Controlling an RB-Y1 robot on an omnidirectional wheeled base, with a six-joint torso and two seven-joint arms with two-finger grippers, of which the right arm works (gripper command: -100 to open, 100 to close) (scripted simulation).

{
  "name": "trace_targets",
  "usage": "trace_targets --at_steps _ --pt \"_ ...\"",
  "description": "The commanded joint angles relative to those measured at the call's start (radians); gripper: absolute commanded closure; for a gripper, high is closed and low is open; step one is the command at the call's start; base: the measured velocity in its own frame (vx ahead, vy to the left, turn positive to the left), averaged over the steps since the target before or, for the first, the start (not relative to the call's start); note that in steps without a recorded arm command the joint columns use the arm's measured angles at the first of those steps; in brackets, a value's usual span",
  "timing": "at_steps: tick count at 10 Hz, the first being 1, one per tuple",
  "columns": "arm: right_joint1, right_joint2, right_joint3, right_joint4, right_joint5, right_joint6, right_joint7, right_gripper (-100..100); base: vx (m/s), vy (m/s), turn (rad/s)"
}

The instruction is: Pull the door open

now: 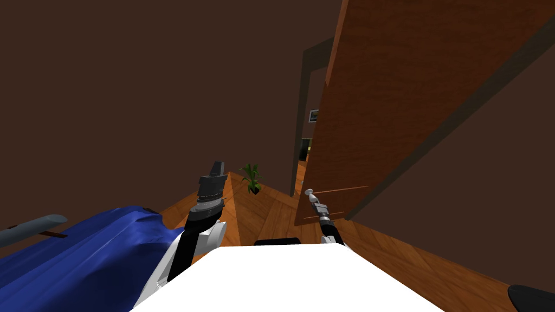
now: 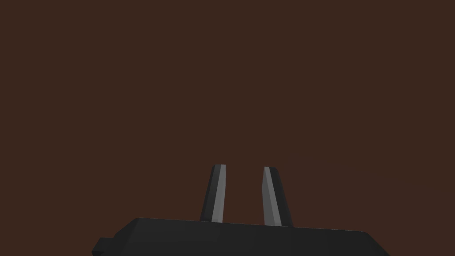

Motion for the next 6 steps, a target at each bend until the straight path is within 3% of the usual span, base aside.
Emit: trace_targets --at_steps 1,2,3,4,6 --pt "-0.021 0.017 0.029 0.012 0.012 -0.007 -0.014 -100 -0.012 0.003 -0.002" --pt "-0.02 0.017 0.031 0.011 0.013 -0.009 -0.015 -100 -0.007 0.006 -0.001" --pt "-0.009 -0.01 0.005 0.01 0.001 0.005 -0.013 -100 0.005 -0.027 -0.035" --pt "-0.019 -0.021 -0.005 0.008 -0.011 0.04 -0.021 -100 0.006 0.011 -0.062" --pt "-0.031 -0.028 -0.011 0.0 -0.021 0.074 -0.027 -100 0.011 0.065 -0.024"
